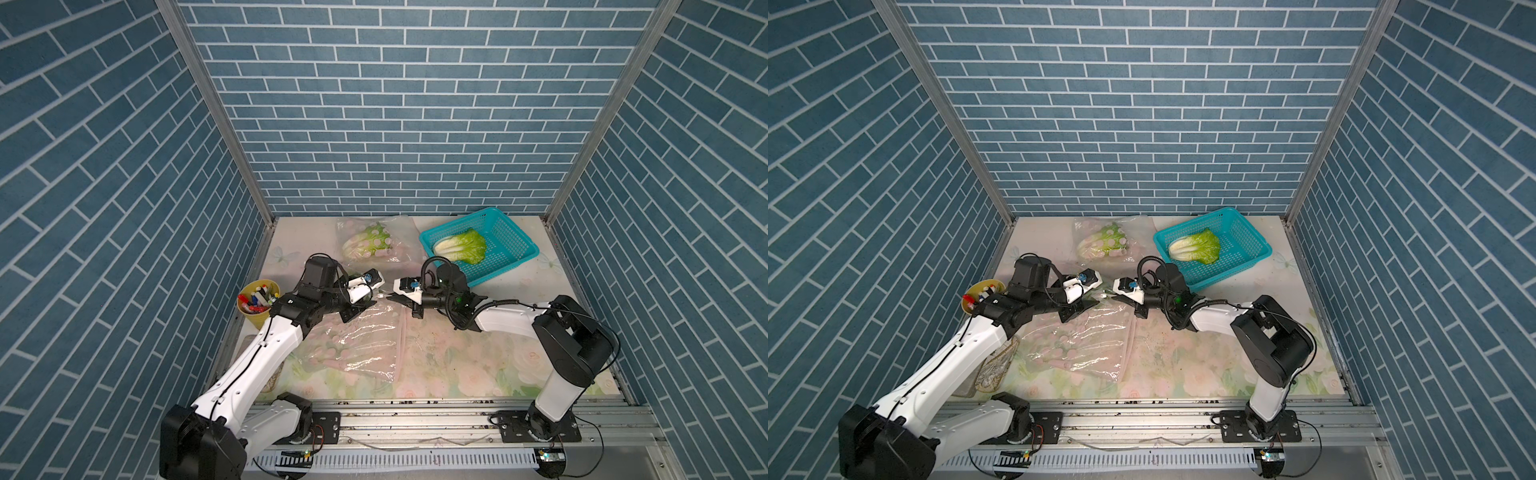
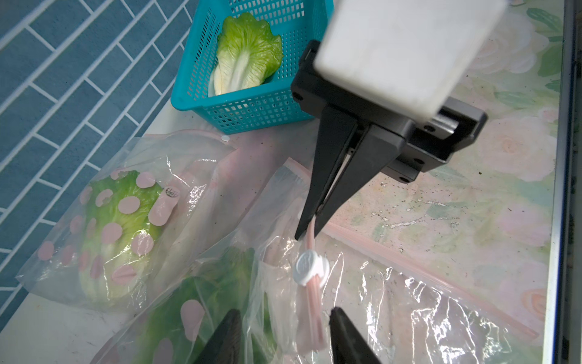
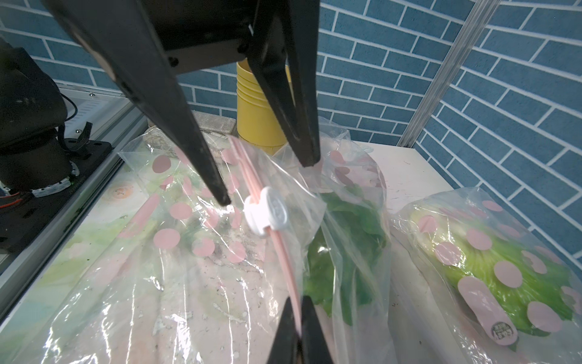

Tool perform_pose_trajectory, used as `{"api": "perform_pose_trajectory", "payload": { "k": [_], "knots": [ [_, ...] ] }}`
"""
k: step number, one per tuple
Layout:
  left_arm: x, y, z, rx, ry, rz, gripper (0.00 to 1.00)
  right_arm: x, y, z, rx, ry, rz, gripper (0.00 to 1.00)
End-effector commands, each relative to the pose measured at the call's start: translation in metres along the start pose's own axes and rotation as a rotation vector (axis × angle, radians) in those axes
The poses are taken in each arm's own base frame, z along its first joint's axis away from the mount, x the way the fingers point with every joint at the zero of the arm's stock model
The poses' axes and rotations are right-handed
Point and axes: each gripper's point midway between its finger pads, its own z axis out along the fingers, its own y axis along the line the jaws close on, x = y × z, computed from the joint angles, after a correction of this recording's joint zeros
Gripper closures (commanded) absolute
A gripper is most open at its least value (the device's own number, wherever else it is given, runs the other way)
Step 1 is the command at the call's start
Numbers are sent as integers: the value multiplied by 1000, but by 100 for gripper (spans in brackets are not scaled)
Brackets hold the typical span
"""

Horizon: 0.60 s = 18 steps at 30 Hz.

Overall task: Open the zip-top bag and take out the chinese cabbages
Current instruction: Adjust the zipper food storage bag at the center of the board.

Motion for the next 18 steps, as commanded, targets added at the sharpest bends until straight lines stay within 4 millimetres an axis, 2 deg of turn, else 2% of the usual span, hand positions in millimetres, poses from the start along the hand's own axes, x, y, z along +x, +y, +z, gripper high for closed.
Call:
{"api": "perform_pose_trajectory", "payload": {
  "k": [1, 4, 11, 12, 14, 15, 17, 18],
  "knots": [
    [-8, -7, -1, 45, -8, 37, 61, -21, -4, 0, -14, -51, 6, 100],
    [-8, -8, 0, 58, -5, 40, 70, -20, -4, 0, -14, -48, 7, 100],
    [-19, -14, -4, 84, -56, 53, 72, -19, -6, 1, -10, -37, 9, 100],
    [-20, -15, -5, 87, -60, 55, 76, -19, -6, 1, -9, -36, 8, 100],
    [-21, -16, -6, 87, -66, 60, 93, -18, -7, 2, -6, -35, 6, 100],
    [-21, -16, -7, 86, -67, 61, 97, -20, -8, 2, -3, -36, 4, 100],
    [-20, -17, -8, 88, -65, 65, 99, -20, -10, 2, 9, -35, 2, 100],
    [-19, -18, -8, 90, -62, 64, 100, -19, -11, 2, 11, -33, 2, 94]
  ]
}}
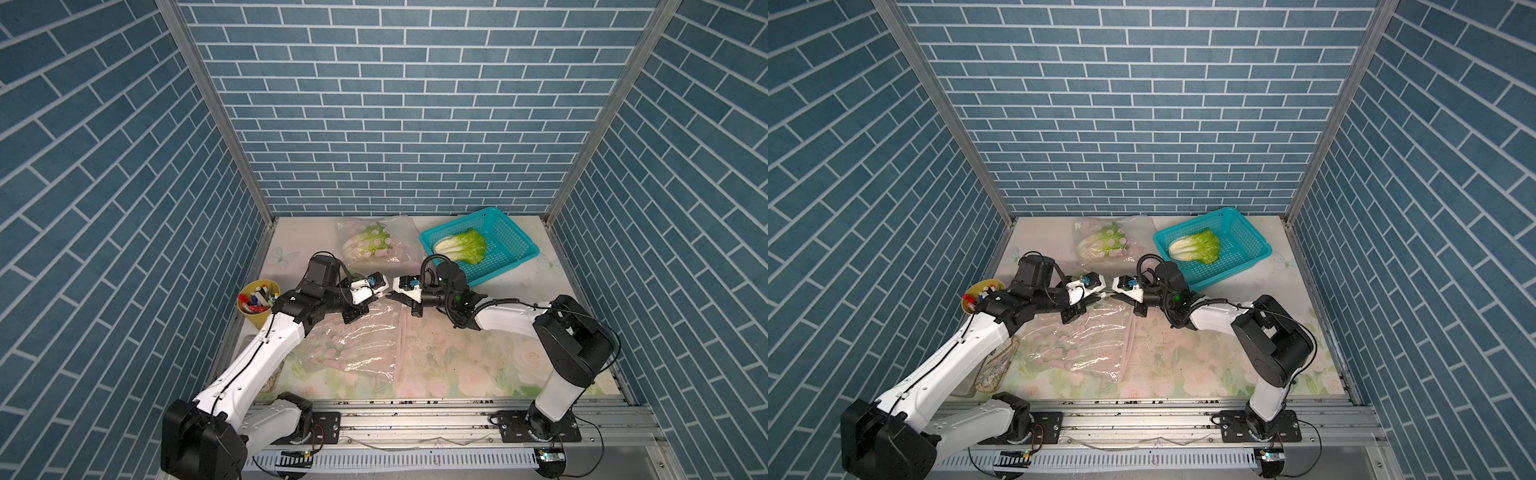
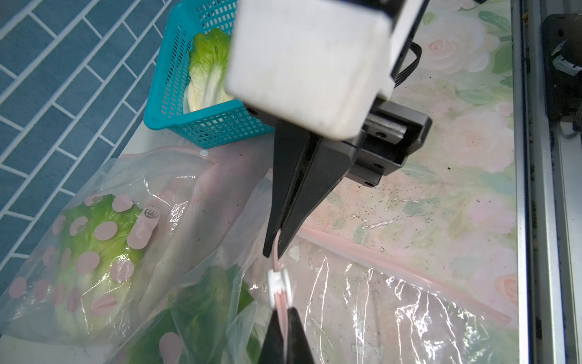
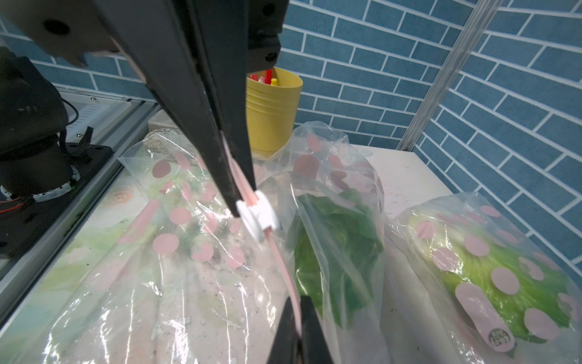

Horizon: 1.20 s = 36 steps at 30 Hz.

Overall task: Open the zip-top bag and take out the chinese cabbages
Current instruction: Adjust the zipper food storage bag at the center of the board, then unzip the zipper on the zipper food storage bag.

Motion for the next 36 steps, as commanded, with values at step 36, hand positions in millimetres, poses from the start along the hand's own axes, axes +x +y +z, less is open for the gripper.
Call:
{"api": "perform_pose_trajectory", "payload": {
  "k": [36],
  "knots": [
    [-1, -12, -5, 12, -33, 24, 100, -60, 36, -3, -295, -78, 37, 57]
  ]
}}
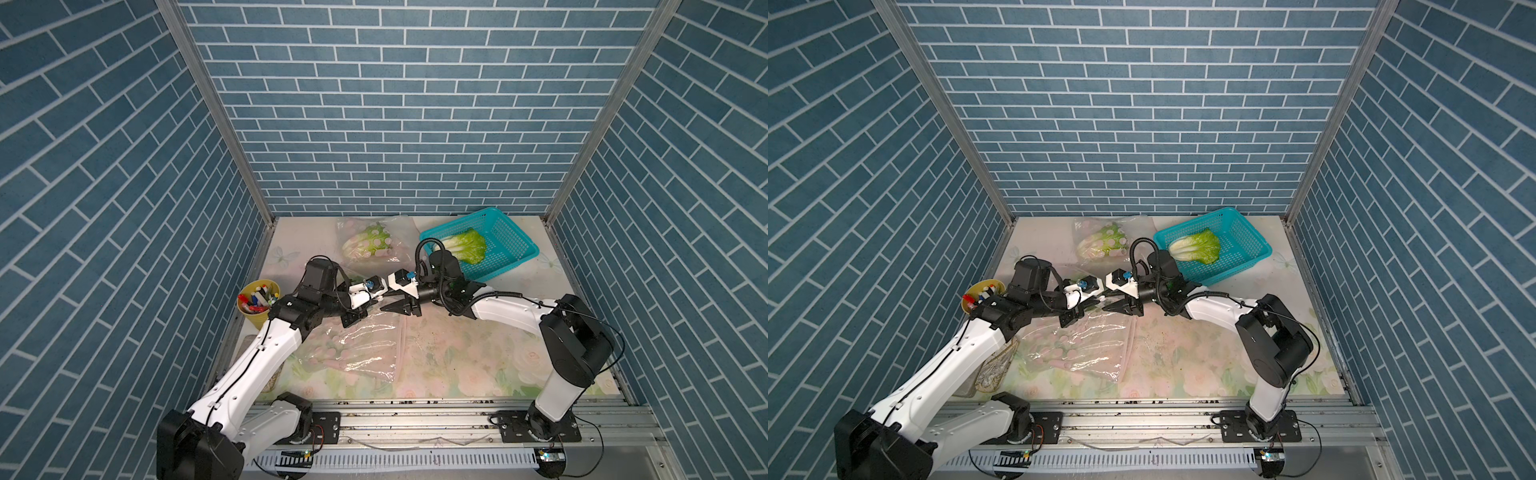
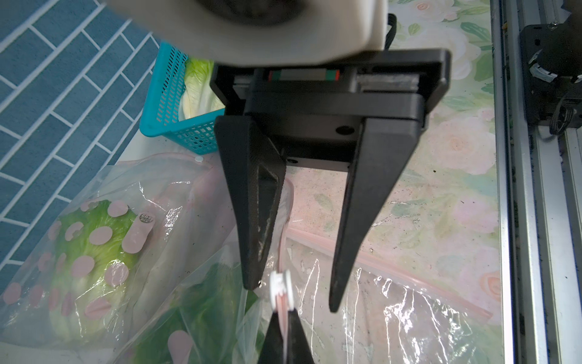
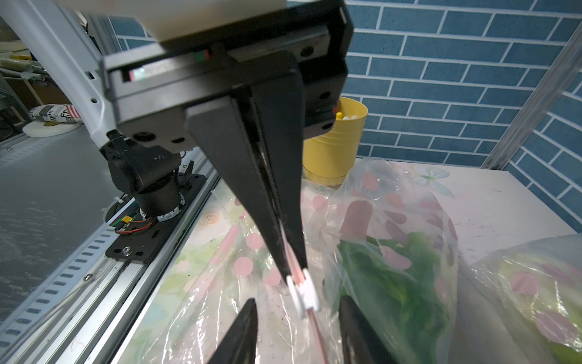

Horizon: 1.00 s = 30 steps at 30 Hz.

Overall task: Open the zip-top bag and take out the chinese cabbages
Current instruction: Unzip the zipper on the zipper food storage bag.

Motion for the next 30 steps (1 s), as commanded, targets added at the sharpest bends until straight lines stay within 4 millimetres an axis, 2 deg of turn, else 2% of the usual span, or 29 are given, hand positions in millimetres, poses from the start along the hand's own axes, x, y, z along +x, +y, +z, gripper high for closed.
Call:
{"api": "perform_pose_trajectory", "payload": {
  "k": [1, 19, 26, 30],
  "knots": [
    [1, -3, 1, 3, -7, 12, 100, -23, 5, -4, -16, -33, -59, 57],
    [1, -11, 1, 21, -36, 21, 100, -34, -13, -7, 99, -69, -129, 62],
    [1, -12, 0, 19, -43, 26, 100, -30, -11, -6, 87, -64, -121, 74],
    [1, -11, 0, 17, -42, 25, 100, -29, -11, -6, 91, -62, -123, 88]
  ]
}}
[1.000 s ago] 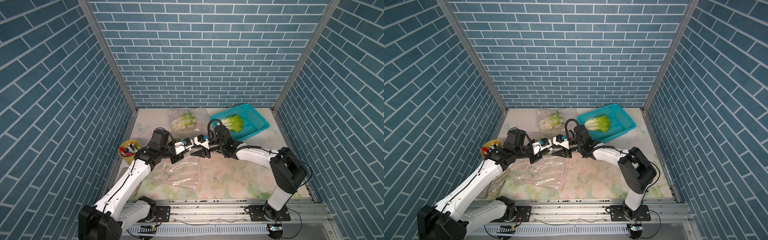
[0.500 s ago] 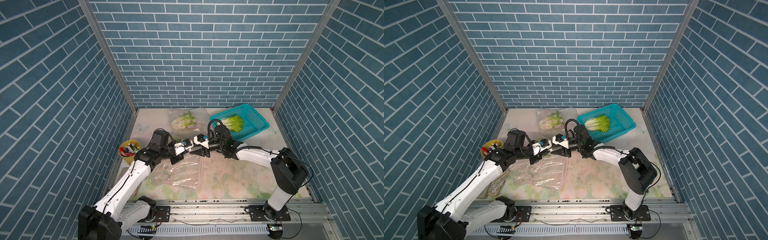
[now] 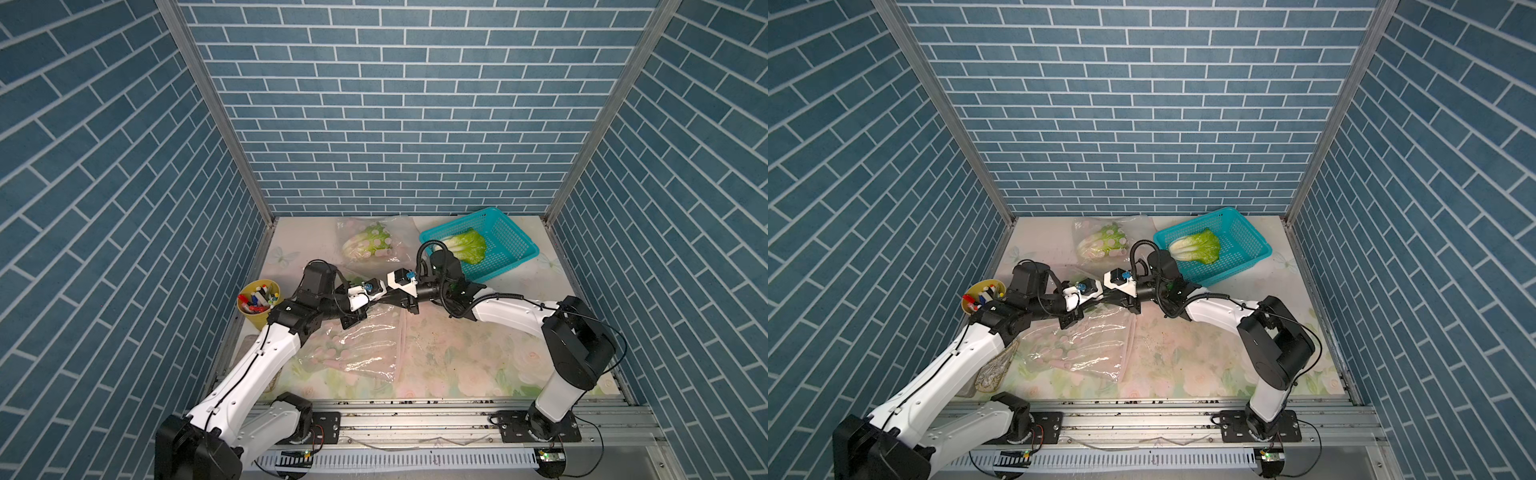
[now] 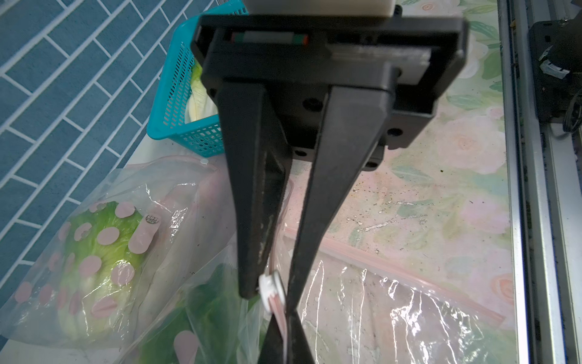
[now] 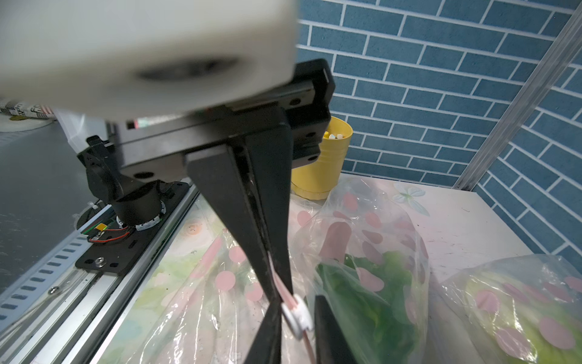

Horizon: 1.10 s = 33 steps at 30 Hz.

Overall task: Open the zip-top bag and take out the chinese cabbages
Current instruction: Unzip the zipper on the zipper food storage bag.

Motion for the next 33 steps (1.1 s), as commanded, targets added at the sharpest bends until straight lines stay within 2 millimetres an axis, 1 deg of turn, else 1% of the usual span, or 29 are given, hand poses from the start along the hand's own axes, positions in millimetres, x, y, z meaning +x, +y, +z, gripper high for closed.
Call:
{"api": "perform_pose_trajectory", "payload": {
  "k": [1, 3, 12, 18, 28, 33],
  "knots": [
    [-3, -10, -1, 40, -27, 7, 100, -15, -3, -4, 27, -30, -53, 92],
    [-4, -10, -2, 36, -28, 10, 100, -15, -2, -5, 32, -27, -55, 100],
    [-17, 0, -17, -43, -67, 22, 100, -4, -1, -7, 45, 8, -75, 100],
    [-16, 5, -25, -87, -70, 16, 100, 5, -4, -8, 76, 34, -86, 100],
    [-10, 14, -33, -156, -32, 13, 100, 31, -9, -12, 156, 91, -100, 100],
    [-9, 17, -39, -191, -20, 5, 100, 50, -6, -16, 184, 141, -90, 100]
  ]
}}
